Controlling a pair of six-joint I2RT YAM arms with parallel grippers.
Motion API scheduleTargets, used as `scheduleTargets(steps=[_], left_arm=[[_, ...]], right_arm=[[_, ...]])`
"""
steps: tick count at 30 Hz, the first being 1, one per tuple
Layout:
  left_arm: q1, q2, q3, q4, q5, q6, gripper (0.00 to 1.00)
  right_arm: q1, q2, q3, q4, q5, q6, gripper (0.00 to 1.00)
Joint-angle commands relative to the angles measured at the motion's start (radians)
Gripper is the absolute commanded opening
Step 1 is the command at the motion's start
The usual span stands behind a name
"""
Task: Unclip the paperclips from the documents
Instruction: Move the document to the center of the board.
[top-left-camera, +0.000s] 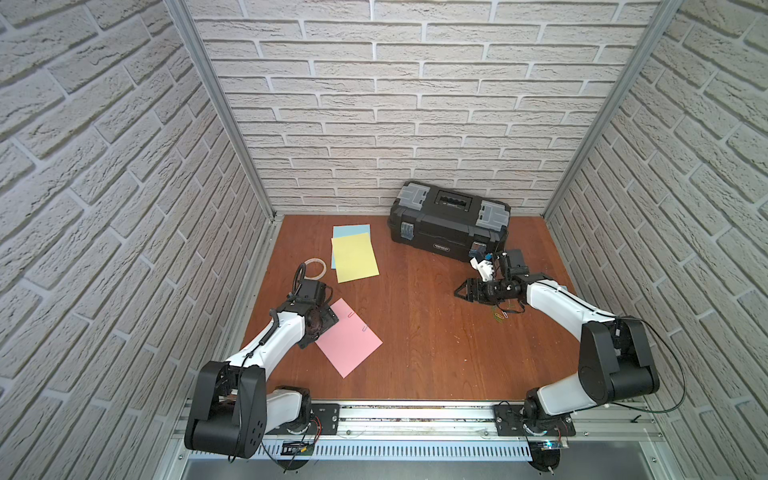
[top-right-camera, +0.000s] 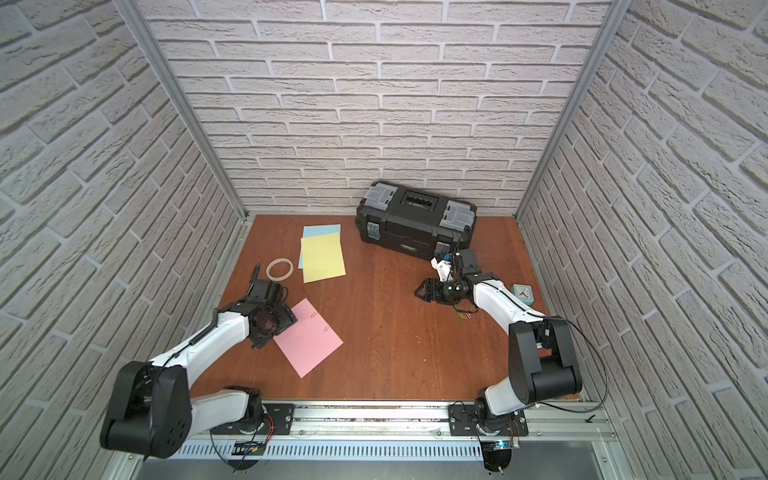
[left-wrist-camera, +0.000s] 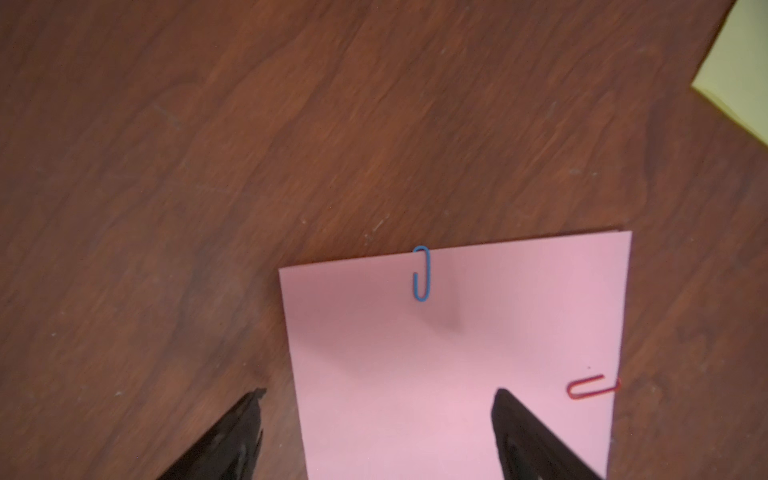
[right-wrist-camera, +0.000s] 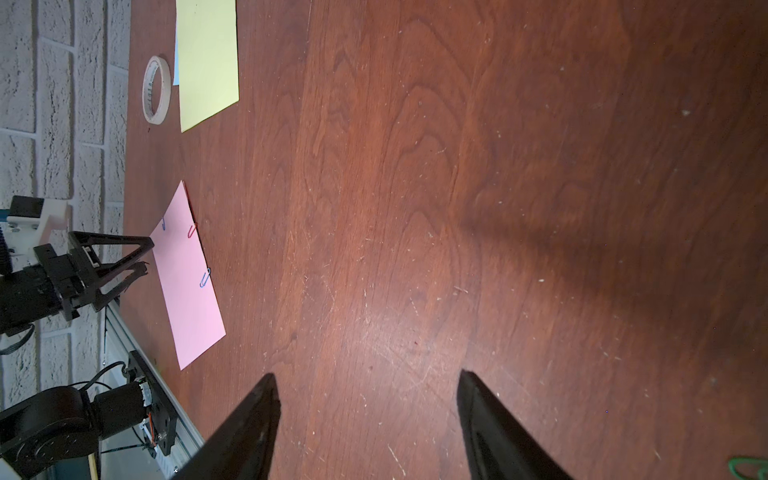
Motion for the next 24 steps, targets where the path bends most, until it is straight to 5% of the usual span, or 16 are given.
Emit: scheduleTargets(steps=[1,10,24], left_arm=[[0.006,0.033,-0.014,0.055,0.035,-0.005,0.86],[-0.011,0.193,0.05,0.098,0.198,0.094,0.84],[-0.193,0.425,0.286,0.091,0.316,0.124,0.83]], right_arm=[[0.008,-0.012,0.021,0.027,-0.017,-0.017,0.69],[0.008,-0.023,0.023,0.016,-0.011,-0.024,0.69],[0.008,-0.034,0.035,-0.001,-0.012,-0.016,0.69]])
